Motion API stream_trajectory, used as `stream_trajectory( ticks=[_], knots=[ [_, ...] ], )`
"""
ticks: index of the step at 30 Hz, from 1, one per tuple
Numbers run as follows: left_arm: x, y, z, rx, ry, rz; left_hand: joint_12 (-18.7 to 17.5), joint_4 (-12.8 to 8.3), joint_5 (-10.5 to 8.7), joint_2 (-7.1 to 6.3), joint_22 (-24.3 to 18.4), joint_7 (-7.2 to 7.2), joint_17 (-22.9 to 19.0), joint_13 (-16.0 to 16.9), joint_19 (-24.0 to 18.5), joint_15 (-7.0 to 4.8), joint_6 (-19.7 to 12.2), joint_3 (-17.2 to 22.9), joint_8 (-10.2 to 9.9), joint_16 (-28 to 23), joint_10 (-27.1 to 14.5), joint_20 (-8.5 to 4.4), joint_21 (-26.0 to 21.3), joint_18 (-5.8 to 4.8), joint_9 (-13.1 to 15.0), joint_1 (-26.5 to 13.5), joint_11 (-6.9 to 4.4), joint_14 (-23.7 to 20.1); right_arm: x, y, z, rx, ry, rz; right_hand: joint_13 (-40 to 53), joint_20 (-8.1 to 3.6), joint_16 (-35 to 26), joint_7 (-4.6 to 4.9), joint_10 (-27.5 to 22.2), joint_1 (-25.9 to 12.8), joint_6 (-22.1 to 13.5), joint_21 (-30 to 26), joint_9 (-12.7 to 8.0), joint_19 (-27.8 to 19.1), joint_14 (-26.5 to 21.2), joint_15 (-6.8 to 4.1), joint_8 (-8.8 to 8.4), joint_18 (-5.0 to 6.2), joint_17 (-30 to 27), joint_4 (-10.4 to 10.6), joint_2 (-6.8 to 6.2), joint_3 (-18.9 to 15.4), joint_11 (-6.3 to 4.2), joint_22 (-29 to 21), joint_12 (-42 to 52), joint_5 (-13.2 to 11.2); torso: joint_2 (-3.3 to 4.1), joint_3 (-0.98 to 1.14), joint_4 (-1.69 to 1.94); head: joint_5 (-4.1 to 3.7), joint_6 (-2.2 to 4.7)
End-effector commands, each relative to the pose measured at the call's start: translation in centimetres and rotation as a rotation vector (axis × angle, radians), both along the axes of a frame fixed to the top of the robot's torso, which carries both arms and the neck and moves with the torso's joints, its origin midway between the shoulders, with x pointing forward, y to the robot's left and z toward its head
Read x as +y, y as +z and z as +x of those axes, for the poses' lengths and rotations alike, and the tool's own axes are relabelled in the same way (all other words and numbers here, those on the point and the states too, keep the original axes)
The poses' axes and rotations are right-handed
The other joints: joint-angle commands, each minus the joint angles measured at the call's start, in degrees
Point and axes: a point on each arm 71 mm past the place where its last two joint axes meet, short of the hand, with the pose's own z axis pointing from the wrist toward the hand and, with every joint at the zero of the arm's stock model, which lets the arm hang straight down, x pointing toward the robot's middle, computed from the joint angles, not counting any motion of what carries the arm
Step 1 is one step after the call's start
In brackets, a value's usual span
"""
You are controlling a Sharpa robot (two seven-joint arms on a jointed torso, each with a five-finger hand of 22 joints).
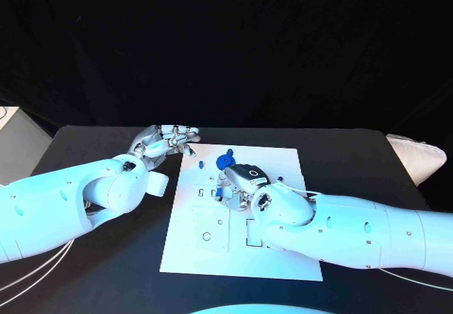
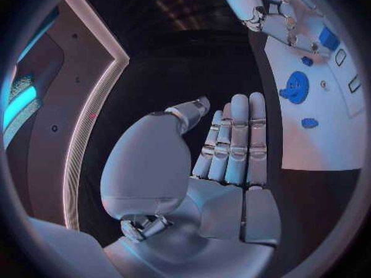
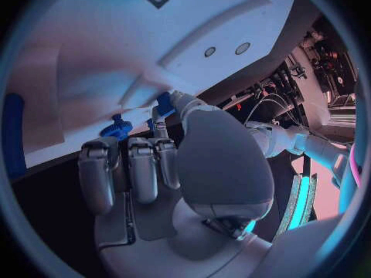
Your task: Assemble the parts on the task board
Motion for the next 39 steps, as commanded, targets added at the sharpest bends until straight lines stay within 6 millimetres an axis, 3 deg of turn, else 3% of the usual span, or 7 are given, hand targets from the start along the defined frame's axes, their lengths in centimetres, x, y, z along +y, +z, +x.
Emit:
stream_trajectory(
  ticks=[1,11,17,27,32,39],
  knots=[
    [-0.24,0.09,-0.06,-0.003,-0.021,-0.009,0.0,-0.1,0.08,0.05,0.1,-0.02,0.0,0.1,-0.3,0.02,-0.4,0.2,-0.1,0.2,-0.2,-0.11,0.4,0.72,0.1,-0.3,0.02,-0.3,0.15,0.06,-0.1,-0.031,0.013,-0.012,11.3,-0.34,0.2,-0.79,2.6,0.1,0.4,0.3,1.9,6.0,6.1,-0.4,0.2,-0.82,15.1,-0.2,-0.69,0.1,-0.17,15.1,-0.4,0.3,0.01,0.01,-0.01,0.04,-0.05],
    [-0.22,0.09,-0.07,-0.002,-0.022,-0.008,0.0,-0.1,0.08,0.05,0.1,-0.02,0.0,0.1,-0.3,0.02,-0.4,0.2,-0.1,0.2,-0.2,-0.11,0.4,0.72,0.1,-0.3,0.02,-0.3,0.29,-0.31,-0.09,-0.025,0.013,-0.02,11.1,-0.33,0.2,-0.68,2.5,0.0,0.2,0.3,1.9,6.0,6.1,-0.36,0.18,-0.82,15.1,-0.2,-0.95,0.1,-0.09,15.1,-0.6,0.5,0.04,0.02,0.02,0.18,-0.19],
    [-0.2,0.08,-0.07,-0.002,-0.022,-0.008,0.0,-0.1,0.08,0.05,0.1,-0.02,0.0,0.1,-0.3,0.02,-0.4,0.2,-0.1,0.2,-0.2,-0.11,0.4,0.72,0.1,-0.3,0.02,-0.3,0.24,-0.53,-0.03,-0.016,0.016,-0.034,10.6,-0.19,0.2,-0.33,2.0,-0.6,-0.5,0.3,1.7,6.0,6.1,-0.13,0.08,-0.82,15.1,-0.2,-1.96,-0.2,0.21,15.1,-1.1,0.4,0.0,0.03,-0.04,0.22,-0.33],
    [-0.19,0.07,-0.06,-0.002,-0.022,-0.008,0.0,-0.1,0.07,0.04,0.2,0.0,-0.1,0.1,-0.5,0.03,-0.5,0.3,-0.1,0.3,-0.2,-0.1,0.6,0.72,0.1,-0.4,0.04,-0.3,0.23,-0.58,-0.03,-0.015,0.019,-0.032,9.1,0.25,0.2,0.43,0.5,-1.4,-2.2,0.3,1.3,6.0,6.1,0.42,-0.48,-0.82,15.1,0.1,-3.04,-0.8,0.88,15.1,-2.7,0.3,0.0,0.08,-0.01,0.18,-0.33],
    [-0.17,0.06,-0.05,-0.001,-0.022,-0.007,0.0,-0.1,0.07,0.04,0.2,0.0,-0.1,0.1,-0.5,0.03,-0.5,0.3,-0.1,0.3,-0.2,-0.1,0.6,0.72,0.1,-0.4,0.04,-0.3,0.24,-0.56,-0.03,-0.017,0.023,-0.025,5.3,0.89,-0.1,1.33,-3.3,-2.0,-4.6,-1.2,0.8,5.3,5.9,1.14,-1.38,-0.44,14.3,0.5,-3.85,-2.0,1.7,14.1,-6.6,-0.2,0.02,0.07,0.0,0.15,-0.33],
    [-0.16,0.06,-0.04,-0.001,-0.022,-0.007,0.0,-0.1,0.07,0.04,0.2,0.0,-0.1,0.1,-0.5,0.03,-0.5,0.3,-0.1,0.3,-0.2,-0.1,0.6,0.72,0.1,-0.4,0.04,-0.3,0.24,-0.49,-0.02,-0.021,0.022,-0.011,4.1,1.27,-0.4,1.73,-4.6,-2.2,-5.9,-2.1,0.4,4.9,5.7,1.48,-1.83,-0.22,13.7,0.7,-4.12,-2.9,2.09,13.5,-7.9,-0.9,0.04,0.12,-0.02,0.18,-0.33]
  ],
)
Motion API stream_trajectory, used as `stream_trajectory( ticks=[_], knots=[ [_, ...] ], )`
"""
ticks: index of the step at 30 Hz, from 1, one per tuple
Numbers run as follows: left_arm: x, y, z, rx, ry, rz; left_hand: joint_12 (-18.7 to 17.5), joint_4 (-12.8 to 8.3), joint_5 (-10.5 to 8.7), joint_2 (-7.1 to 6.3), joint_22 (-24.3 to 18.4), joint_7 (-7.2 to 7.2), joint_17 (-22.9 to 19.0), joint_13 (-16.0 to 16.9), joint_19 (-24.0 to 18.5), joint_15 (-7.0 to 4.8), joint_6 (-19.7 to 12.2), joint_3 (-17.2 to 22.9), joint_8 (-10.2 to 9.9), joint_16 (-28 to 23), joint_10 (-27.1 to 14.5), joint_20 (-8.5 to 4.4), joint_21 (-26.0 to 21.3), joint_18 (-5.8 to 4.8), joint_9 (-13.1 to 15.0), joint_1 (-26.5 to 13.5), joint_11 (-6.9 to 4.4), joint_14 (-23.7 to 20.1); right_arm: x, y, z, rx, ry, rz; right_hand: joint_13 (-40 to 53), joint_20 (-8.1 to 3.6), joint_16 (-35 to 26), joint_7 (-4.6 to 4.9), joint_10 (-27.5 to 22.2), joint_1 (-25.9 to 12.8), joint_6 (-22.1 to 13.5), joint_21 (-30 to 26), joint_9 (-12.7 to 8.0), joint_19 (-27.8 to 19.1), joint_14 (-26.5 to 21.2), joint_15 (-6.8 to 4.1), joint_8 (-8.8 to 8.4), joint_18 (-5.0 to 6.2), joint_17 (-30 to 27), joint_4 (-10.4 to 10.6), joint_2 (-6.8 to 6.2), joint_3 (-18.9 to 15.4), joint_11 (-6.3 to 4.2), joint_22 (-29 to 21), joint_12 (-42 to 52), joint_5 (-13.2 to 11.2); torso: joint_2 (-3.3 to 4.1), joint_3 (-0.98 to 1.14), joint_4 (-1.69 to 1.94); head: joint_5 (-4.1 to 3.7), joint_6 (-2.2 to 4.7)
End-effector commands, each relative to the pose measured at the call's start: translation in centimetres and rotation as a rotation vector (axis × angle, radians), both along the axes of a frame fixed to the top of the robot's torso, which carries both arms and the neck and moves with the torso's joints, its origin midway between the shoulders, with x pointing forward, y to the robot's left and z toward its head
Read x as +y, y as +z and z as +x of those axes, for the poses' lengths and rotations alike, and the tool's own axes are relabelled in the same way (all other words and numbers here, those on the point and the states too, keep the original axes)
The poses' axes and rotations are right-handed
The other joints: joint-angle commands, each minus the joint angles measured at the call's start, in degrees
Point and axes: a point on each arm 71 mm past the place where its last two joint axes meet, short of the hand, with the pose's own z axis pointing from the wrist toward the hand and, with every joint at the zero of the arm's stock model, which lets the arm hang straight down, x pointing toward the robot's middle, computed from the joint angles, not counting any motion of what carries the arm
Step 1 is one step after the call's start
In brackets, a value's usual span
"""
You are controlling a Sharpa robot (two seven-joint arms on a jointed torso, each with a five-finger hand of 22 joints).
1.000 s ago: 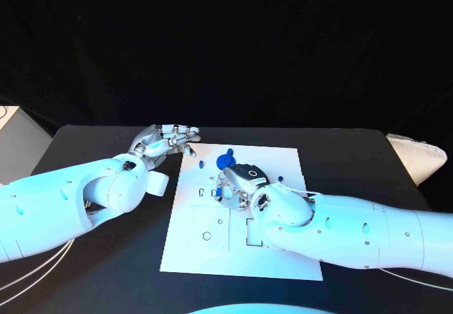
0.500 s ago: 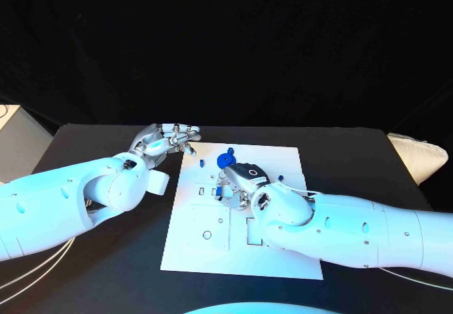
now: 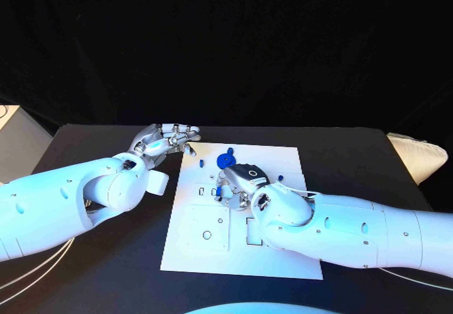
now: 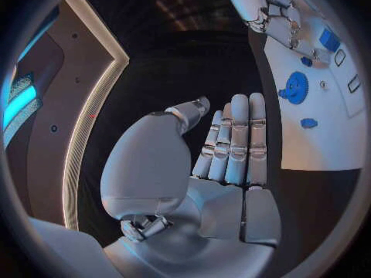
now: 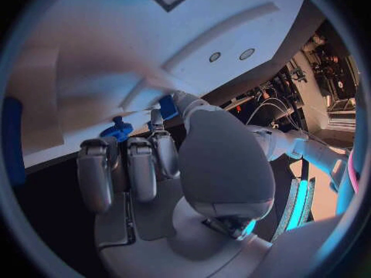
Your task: Assemble the parts on the task board
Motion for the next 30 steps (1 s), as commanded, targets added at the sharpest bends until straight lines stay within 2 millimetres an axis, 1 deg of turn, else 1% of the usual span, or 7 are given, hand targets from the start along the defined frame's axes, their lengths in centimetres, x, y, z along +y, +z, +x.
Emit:
stream_trajectory(
  ticks=[1,12,20,22,25,28,30],
  knots=[
    [-0.2,0.1,0.0,-0.004,-0.019,-0.007,0.0,-0.1,0.07,0.04,0.0,0.0,-0.1,0.0,-0.3,0.03,-0.5,0.3,-0.1,0.3,-0.2,0.11,0.2,0.73,0.1,-0.4,0.04,-0.3,0.1,0.0,-0.1,-0.009,0.014,0.006,3.9,0.46,-0.2,0.02,-0.7,-0.3,-0.6,-0.4,-0.1,4.8,5.7,0.46,-0.29,-0.2,13.6,0.1,-0.58,-0.7,0.16,13.4,-0.4,-0.6,0.03,0.03,-0.01,0.04,0.02],
    [-0.2,0.1,0.0,-0.003,-0.02,-0.007,0.0,-0.1,0.07,0.04,0.0,0.0,-0.1,0.0,-0.3,0.03,-0.5,0.3,-0.1,0.3,-0.2,0.11,0.2,0.73,0.1,-0.4,0.04,-0.3,-0.1,0.2,-0.3,-0.012,0.014,0.026,3.4,0.81,-0.4,0.23,-1.0,-2.3,-1.5,-0.8,-0.4,4.7,5.6,0.73,0.03,-0.1,13.4,0.5,0.09,-5.4,0.43,13.2,-0.5,-5.9,0.03,0.02,0.01,0.11,0.04],
    [-0.1,-0.4,0.1,0.026,-0.032,0.055,2.0,0.1,0.06,-0.12,0.4,-0.27,-0.1,1.0,-0.6,-0.32,-0.4,-0.4,0.0,1.1,2.5,0.08,0.8,0.8,0.3,-1.3,-0.56,0.1,-1.6,1.4,-1.2,-0.025,0.051,0.135,3.3,0.92,-0.5,0.56,-1.0,-1.4,-2.9,-1.2,-0.9,4.6,5.6,0.91,-0.11,-0.03,13.3,0.5,1.78,-12.0,0.69,13.1,-0.3,-2.7,-0.39,0.05,-0.08,0.37,0.32],
    [-0.1,-0.6,0.1,0.052,-0.042,0.092,4.8,0.8,0.09,-0.31,0.7,-0.58,0.6,2.7,0.1,-0.71,0.0,-1.9,0.9,3.1,4.1,-0.15,1.4,0.84,0.7,-2.8,-1.1,1.6,-2.1,2.1,-1.1,-0.009,0.088,0.194,3.0,1.1,-0.5,0.78,-1.3,1.1,-3.3,-3.3,-1.1,3.6,5.6,1.09,-0.23,0.47,13.2,0.3,2.58,-11.8,0.88,11.8,-0.5,0.8,-0.57,0.07,-0.24,0.46,0.48],
    [0.0,-1.2,0.1,0.101,-0.08,0.184,12.4,1.2,0.13,-0.16,2.0,-1.4,5.4,7.9,2.4,-1.6,-0.6,-4.2,3.6,10.4,3.3,-1.05,3.9,0.85,2.0,-3.6,-2.01,4.9,-3.3,3.2,-0.7,0.017,0.138,0.292,2.6,1.17,-0.9,0.86,-2.0,3.6,-3.3,-6.2,-1.1,2.3,5.4,1.15,-0.04,1.14,12.5,0.1,3.13,-10.8,0.95,10.1,-0.8,2.7,-1.09,0.18,-0.45,0.61,0.57],
    [-0.2,-1.8,-0.1,0.14,-0.15,0.312,26.5,0.8,0.18,-0.04,4.9,-2.49,22.3,18.1,4.7,-2.77,-1.3,-2.0,8.0,25.3,-1.1,-2.46,9.0,0.76,4.0,-3.2,-3.17,13.2,-4.8,4.5,0.0,0.057,0.143,0.386,1.9,1.23,-1.4,0.97,-2.9,5.3,-3.4,-8.4,-1.2,1.4,5.1,1.21,0.08,1.61,11.5,-0.1,3.41,-9.8,1.02,8.9,-1.4,4.0,-1.65,0.35,-0.45,0.85,0.6],
    [-0.4,-2.0,-0.1,0.163,-0.205,0.41,33.2,1.4,0.14,-0.44,9.3,-3.14,27.1,22.7,7.0,-3.33,-0.9,-1.1,10.7,29.0,-2.5,-2.74,12.9,0.26,5.5,-4.2,-4.05,15.8,-6.0,5.3,0.6,0.087,0.113,0.441,1.7,1.25,-1.5,1.08,-3.2,6.4,-3.5,-8.5,-1.3,1.4,5.1,1.25,0.12,1.61,11.5,-0.3,3.39,-8.7,1.08,8.9,-1.5,7.1,-2.14,0.49,-0.4,1.02,0.45]
  ],
)
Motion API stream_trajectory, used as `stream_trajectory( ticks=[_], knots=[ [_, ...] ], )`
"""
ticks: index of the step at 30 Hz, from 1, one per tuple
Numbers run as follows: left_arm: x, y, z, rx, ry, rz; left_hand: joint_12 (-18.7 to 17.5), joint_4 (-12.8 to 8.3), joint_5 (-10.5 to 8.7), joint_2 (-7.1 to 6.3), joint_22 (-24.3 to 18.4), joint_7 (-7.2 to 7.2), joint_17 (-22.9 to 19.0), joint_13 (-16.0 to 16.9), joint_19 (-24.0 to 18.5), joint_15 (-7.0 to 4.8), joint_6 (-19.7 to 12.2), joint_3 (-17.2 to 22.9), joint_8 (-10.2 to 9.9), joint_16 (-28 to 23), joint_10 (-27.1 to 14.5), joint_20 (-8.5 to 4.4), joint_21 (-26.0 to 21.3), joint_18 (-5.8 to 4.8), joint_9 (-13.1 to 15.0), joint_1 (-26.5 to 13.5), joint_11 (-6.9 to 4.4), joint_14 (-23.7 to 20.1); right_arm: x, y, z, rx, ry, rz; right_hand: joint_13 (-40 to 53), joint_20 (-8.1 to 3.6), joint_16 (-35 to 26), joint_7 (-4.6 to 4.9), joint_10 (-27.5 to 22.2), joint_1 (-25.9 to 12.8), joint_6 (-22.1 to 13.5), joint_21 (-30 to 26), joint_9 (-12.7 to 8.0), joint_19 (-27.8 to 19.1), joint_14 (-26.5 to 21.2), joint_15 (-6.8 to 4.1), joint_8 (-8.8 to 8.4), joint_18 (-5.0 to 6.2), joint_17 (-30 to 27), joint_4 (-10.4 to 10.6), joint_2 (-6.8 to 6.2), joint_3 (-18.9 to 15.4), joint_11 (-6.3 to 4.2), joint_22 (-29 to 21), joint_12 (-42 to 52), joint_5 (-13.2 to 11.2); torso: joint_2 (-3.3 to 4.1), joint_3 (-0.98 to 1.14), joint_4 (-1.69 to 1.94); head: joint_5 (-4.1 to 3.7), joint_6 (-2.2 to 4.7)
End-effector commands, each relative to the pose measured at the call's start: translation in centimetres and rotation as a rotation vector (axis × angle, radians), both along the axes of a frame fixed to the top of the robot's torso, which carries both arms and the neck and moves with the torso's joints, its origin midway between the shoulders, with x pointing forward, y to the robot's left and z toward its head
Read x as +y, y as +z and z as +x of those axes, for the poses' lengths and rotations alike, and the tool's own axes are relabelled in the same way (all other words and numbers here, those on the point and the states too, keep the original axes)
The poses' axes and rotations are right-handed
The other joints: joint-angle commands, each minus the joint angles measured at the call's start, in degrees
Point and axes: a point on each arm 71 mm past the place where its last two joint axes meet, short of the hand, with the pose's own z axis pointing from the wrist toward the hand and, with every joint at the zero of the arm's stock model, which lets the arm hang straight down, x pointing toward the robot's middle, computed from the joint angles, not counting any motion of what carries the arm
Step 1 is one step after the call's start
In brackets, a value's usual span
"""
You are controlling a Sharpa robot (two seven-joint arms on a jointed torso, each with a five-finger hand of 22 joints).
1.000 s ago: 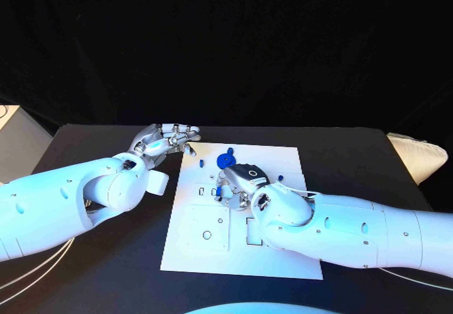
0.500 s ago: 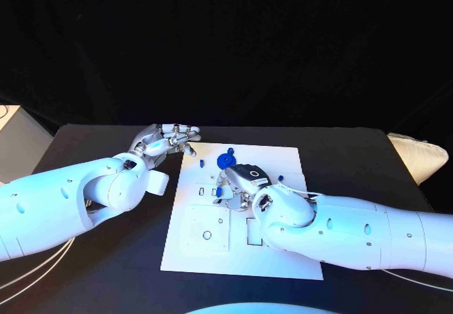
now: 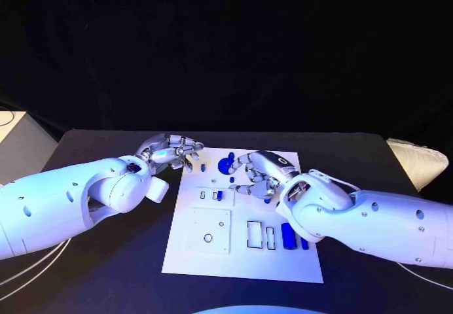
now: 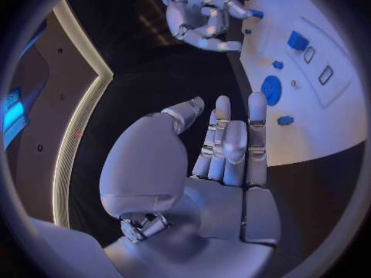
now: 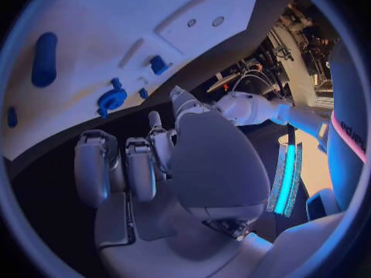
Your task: Assemble the parts on the task board
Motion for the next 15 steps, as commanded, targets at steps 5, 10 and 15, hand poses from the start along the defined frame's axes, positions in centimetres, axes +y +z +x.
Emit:
stream_trajectory(
  ticks=[5,10,15],
  knots=[
    [-1.2,-0.6,0.2,0.137,-0.261,0.458,17.6,5.8,-0.07,-0.29,14.4,-2.13,13.5,12.1,8.6,-1.45,0.2,0.1,8.0,9.5,-1.6,-1.36,11.9,-1.5,5.3,-6.3,-1.78,6.9,-3.9,3.0,1.9,0.15,-0.039,0.31,1.4,0.47,-0.3,0.16,-0.9,1.5,-0.6,-0.9,-0.2,1.2,5.0,0.48,0.12,0.79,11.5,-0.1,-0.11,2.0,0.12,8.7,-0.5,3.7,-1.94,0.54,0.11,0.84,-0.34],
    [-2.0,-0.2,0.9,0.181,-0.341,0.668,27.2,9.3,-0.04,-0.48,18.9,-3.01,17.0,22.2,11.0,-2.12,-0.6,-1.4,12.5,11.5,0.8,-2.02,15.4,-2.28,9.8,-8.2,-2.5,8.5,-6.4,4.4,3.8,0.169,-0.118,0.347,1.3,0.5,-0.3,0.24,-1.0,1.5,-0.8,-1.2,-0.3,1.1,5.0,0.52,0.03,0.85,11.4,0.0,-0.35,2.4,0.19,8.6,-0.6,4.3,-2.63,0.84,0.03,1.04,-0.69],
    [-3.3,0.2,1.6,0.175,-0.401,0.85,28.6,11.3,-0.06,-0.56,19.7,-3.2,17.5,23.5,11.3,-2.26,-1.2,-2.7,14.1,11.7,0.9,-2.17,16.0,-2.41,11.9,-9.1,-2.64,8.7,-8.1,4.9,5.3,0.167,-0.177,0.354,1.2,0.53,-0.4,0.3,-1.1,1.3,-0.9,-1.4,-0.4,1.0,4.9,0.57,-0.06,0.89,11.3,0.1,-0.51,2.5,0.24,8.5,-0.7,4.4,-3.18,0.98,0.08,1.35,-1.19]
  ],
)
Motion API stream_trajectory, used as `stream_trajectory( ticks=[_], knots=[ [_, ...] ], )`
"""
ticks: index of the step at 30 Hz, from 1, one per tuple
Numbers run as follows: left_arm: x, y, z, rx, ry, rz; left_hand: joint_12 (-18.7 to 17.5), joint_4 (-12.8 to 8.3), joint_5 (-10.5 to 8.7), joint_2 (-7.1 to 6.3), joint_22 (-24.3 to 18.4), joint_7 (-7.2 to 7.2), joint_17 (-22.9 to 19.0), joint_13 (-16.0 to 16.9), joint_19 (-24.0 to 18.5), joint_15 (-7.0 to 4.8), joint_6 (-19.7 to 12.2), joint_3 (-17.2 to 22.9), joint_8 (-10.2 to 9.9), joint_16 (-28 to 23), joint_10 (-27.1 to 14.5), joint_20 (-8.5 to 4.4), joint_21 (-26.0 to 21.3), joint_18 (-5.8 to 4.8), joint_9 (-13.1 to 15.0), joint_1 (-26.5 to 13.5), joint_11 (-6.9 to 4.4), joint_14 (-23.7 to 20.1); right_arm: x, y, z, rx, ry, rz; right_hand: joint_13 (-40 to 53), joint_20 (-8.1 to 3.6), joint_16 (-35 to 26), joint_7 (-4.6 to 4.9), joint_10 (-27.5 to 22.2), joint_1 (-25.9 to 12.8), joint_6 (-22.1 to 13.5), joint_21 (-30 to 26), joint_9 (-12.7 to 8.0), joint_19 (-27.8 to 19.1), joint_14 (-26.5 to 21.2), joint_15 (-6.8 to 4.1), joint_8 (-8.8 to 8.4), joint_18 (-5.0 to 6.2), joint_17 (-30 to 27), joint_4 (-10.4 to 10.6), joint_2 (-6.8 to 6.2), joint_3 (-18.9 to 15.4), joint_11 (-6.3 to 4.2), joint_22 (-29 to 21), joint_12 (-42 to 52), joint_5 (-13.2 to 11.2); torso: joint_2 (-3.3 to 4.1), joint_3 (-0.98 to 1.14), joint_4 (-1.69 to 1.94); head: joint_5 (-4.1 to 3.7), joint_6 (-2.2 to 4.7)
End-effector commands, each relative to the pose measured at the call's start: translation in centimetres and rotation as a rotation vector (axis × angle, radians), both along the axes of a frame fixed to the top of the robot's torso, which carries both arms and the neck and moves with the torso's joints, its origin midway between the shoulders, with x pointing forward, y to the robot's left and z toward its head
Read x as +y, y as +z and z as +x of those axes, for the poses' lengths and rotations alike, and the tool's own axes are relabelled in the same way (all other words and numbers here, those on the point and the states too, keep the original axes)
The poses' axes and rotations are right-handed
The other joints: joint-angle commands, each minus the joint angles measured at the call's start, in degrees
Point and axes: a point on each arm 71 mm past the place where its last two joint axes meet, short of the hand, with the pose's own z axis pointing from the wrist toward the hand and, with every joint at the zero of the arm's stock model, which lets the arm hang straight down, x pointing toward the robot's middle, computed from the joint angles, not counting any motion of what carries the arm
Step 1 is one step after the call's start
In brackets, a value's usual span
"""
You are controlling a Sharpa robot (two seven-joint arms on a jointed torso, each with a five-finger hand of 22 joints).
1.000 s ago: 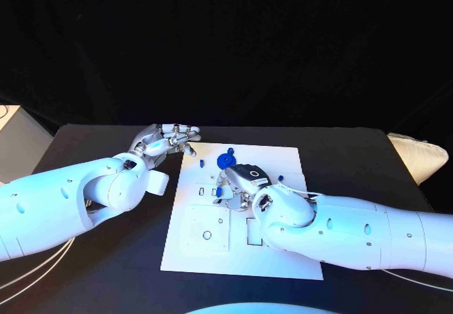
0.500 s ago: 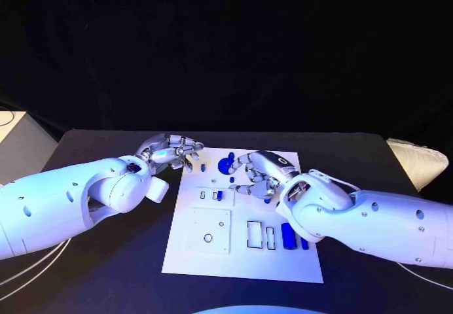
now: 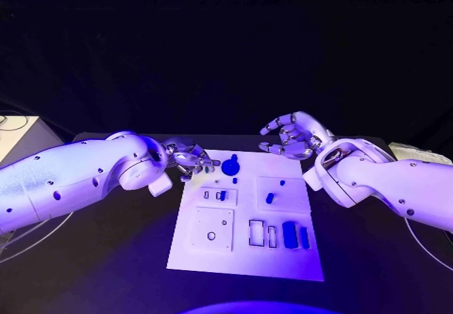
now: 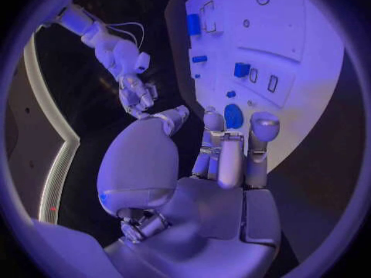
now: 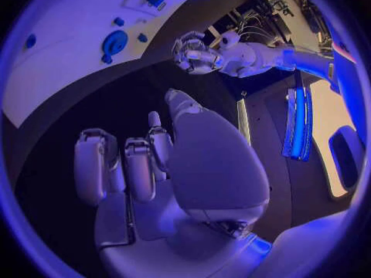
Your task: Assemble the parts on the task board
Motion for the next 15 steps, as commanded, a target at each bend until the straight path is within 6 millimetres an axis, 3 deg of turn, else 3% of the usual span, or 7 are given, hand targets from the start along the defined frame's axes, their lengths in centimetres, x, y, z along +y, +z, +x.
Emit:
stream_trajectory(
  ticks=[1,7,9,15],
  knots=[
    [-0.1,-0.7,0.0,0.03,-0.105,0.294,0.4,0.9,-0.06,0.0,0.2,-0.24,1.3,0.4,0.4,-0.32,-0.4,-0.3,0.6,0.2,0.2,0.03,0.3,-0.61,0.8,-0.7,-0.17,1.6,-0.7,0.0,0.6,0.048,-0.016,0.063,1.2,0.53,-0.4,0.05,-0.5,0.2,-0.5,-0.4,-0.1,1.0,4.8,0.38,-0.06,0.9,11.3,0.0,-0.22,0.3,0.04,8.5,-0.3,0.2,-0.64,0.2,0.08,0.26,-0.43],
    [-2.1,-0.9,0.8,0.01,-0.188,0.444,1.1,2.4,-0.05,0.34,0.5,-0.63,1.4,1.1,0.3,-0.52,-0.7,-2.5,2.9,0.2,0.0,-0.08,0.6,-0.64,3.9,-1.7,-0.43,1.6,-1.9,0.1,1.7,0.049,-0.059,0.056,0.7,0.61,-0.7,0.18,-1.1,-0.1,-1.0,-1.5,-0.2,0.6,4.5,0.49,-0.32,1.13,10.7,0.2,-0.43,0.5,0.17,7.9,-0.8,0.3,-0.79,0.42,0.25,0.46,-0.97],
    [-2.5,-1.0,0.9,0.012,-0.207,0.472,1.2,2.5,-0.04,0.72,0.7,-0.93,1.3,1.2,0.3,-0.72,-0.7,-3.3,4.1,0.1,-0.1,-0.21,0.7,-0.66,5.6,-2.2,-0.68,1.5,-2.1,0.1,1.9,0.05,-0.066,0.054,0.7,0.61,-0.7,0.18,-1.1,-0.1,-1.0,-1.5,-0.2,0.6,4.5,0.49,-0.32,1.13,10.7,0.2,-0.43,0.5,0.17,7.9,-0.8,0.3,-0.75,0.42,0.21,0.54,-1.03],
    [-3.7,-1.3,1.4,0.005,-0.233,0.527,0.7,2.6,-0.05,1.08,0.5,-0.87,0.8,0.7,0.0,-0.73,-1.9,-4.6,4.6,-0.2,-0.9,-0.26,0.6,-0.63,7.3,-3.6,-0.64,1.3,-2.4,0.2,2.2,0.051,-0.08,0.05,0.6,0.64,-0.8,0.23,-1.2,-0.2,-1.2,-1.6,-0.3,0.5,4.5,0.53,-0.4,1.14,10.6,0.2,-0.45,0.6,0.22,7.8,-0.8,0.4,-0.48,0.34,0.21,0.46,-1.08]
  ],
)
